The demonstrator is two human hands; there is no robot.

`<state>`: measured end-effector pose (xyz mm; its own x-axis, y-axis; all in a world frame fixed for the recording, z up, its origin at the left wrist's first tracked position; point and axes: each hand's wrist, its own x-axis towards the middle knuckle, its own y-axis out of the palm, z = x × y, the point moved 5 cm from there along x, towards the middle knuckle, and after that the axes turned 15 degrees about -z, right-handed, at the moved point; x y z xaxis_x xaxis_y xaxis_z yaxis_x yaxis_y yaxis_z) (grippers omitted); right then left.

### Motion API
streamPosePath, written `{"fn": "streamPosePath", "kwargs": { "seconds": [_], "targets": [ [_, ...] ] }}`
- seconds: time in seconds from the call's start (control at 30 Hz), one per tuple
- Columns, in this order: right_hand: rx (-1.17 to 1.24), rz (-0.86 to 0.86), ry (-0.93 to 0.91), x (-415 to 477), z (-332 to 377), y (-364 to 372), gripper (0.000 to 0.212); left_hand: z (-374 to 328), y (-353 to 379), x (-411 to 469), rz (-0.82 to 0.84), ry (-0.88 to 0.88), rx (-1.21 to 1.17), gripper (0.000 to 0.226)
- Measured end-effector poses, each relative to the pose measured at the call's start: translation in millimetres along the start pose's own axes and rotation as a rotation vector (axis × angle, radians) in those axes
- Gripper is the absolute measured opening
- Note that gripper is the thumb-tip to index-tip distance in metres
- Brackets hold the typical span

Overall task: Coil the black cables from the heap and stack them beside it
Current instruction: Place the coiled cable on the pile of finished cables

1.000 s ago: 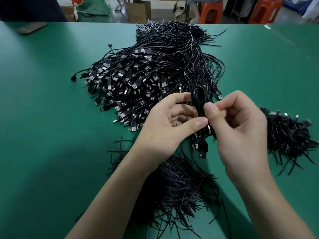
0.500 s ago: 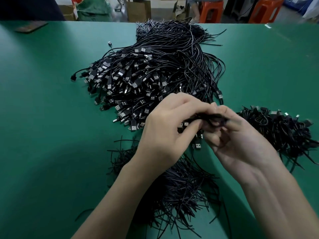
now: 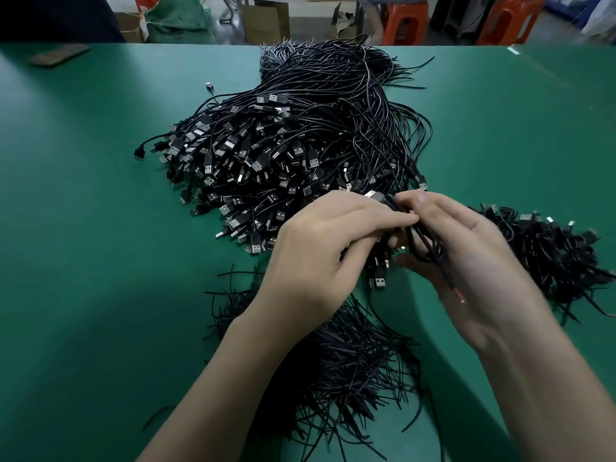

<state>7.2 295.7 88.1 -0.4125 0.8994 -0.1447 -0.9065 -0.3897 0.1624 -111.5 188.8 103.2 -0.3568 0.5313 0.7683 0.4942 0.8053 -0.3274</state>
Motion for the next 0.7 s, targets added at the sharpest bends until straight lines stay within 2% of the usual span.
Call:
{"fn": "streamPosePath", "kwargs": {
  "seconds": [0.1,0.2,0.3,0.37,0.53,0.63,0.7],
  "targets": [
    [-0.189,-0.145,-0.136,12.8,9.6,-24.7,0.01,6.0,-2.3,4.7,0.023,-0.073,0.082,0.034],
    [-0.606,-0.35,-0.406,24.6,21.9,-55.7,0.009,34.5,-25.0,20.5,-0.126,-0.283,0.279,0.033],
    [-0.934,-0.435,-0.513,27.8,30.2,-70.4,0.014,73.0,-43.7,36.1,-0.183,-0.381,0.549,0.031],
    [-1.089,-0.454,-0.485,33.1,28.2,-79.3,0.023,95.2,-51.1,44.2,-0.169,-0.417,0.689,0.032],
    [-1.431,-0.408,-0.272,39.0,17.2,-91.9,0.06,121.2,-51.8,51.1,-0.084,-0.456,0.78,0.028],
    [-1.483,-0.407,-0.206,38.1,15.3,-97.4,0.066,118.4,-53.5,53.8,-0.09,-0.451,0.775,0.024],
    [-1.469,-0.407,-0.251,36.6,18.6,-96.3,0.062,116.1,-56.2,52.6,-0.118,-0.517,0.645,0.018]
  ]
}}
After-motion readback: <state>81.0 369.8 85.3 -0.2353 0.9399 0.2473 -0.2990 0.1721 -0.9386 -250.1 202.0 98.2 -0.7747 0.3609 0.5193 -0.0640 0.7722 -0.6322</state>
